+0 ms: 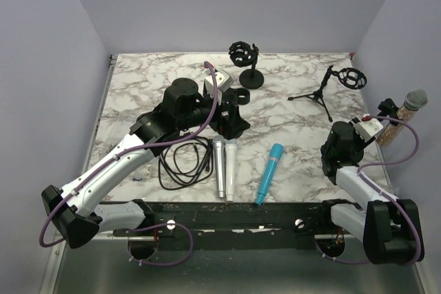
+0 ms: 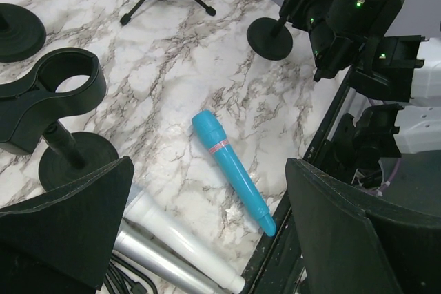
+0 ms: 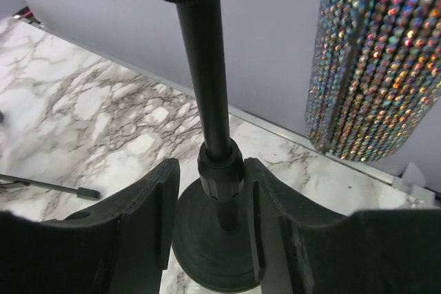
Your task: Remove the microphone from the stand
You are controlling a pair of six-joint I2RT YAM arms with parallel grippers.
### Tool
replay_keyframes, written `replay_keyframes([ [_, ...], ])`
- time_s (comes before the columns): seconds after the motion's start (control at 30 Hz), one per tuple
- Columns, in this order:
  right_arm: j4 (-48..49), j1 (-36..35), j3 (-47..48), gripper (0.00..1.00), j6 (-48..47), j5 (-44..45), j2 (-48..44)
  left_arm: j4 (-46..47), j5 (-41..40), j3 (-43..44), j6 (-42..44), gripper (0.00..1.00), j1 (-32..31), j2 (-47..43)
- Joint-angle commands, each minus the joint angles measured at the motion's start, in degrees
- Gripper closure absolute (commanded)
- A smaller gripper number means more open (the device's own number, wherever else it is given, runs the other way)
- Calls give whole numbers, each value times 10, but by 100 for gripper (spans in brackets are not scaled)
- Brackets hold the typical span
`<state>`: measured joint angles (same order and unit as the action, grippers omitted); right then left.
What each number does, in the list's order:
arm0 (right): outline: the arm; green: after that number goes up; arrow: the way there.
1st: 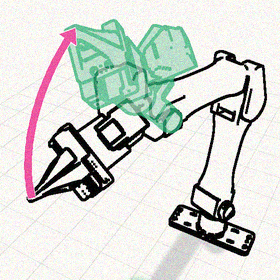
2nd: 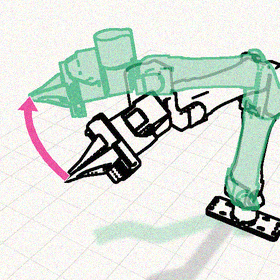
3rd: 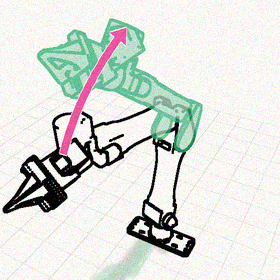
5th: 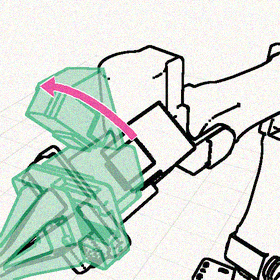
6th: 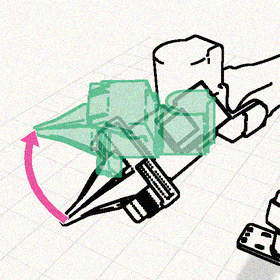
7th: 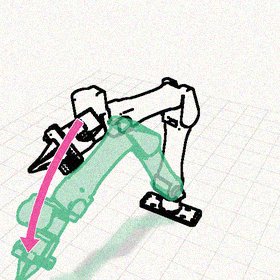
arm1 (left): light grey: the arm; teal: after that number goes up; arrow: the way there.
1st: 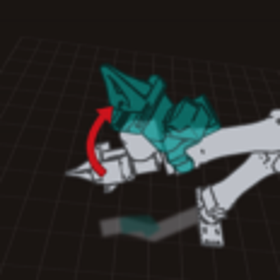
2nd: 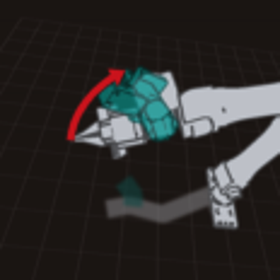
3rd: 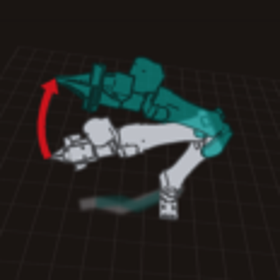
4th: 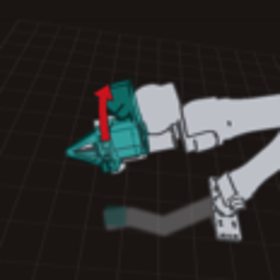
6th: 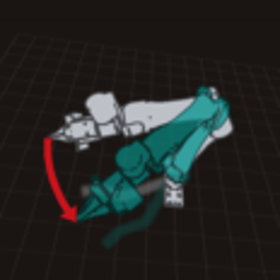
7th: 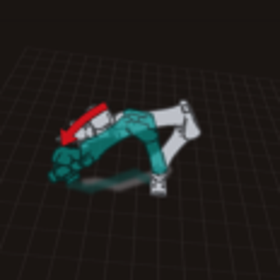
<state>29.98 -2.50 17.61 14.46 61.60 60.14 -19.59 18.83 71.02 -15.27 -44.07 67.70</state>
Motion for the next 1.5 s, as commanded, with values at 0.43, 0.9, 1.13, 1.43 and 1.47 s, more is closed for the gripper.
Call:
replay_keyframes([
  [0.43, 60, 1, 7, 94, 76, -209, 37, -12, -19, 10, 13, 5, -7, -1],
  [0.9, 115, -76, 65, 98, 101, -296, 148, -11, -29, 9, 17, 4, -7, -6],
  [1.13, 155, -173, 142, 98, 68, -274, 238, -16, -56, 9, 30, 4, -7, -10],
  [1.43, 188, -256, 210, 97, 37, -296, 325, -12, -81, 3, 39, 4, -6, -14],
  [1.47, 188, -267, 218, 97, 26, -298, 332, -10, -85, 2, 40, 4, -6, -14],
])
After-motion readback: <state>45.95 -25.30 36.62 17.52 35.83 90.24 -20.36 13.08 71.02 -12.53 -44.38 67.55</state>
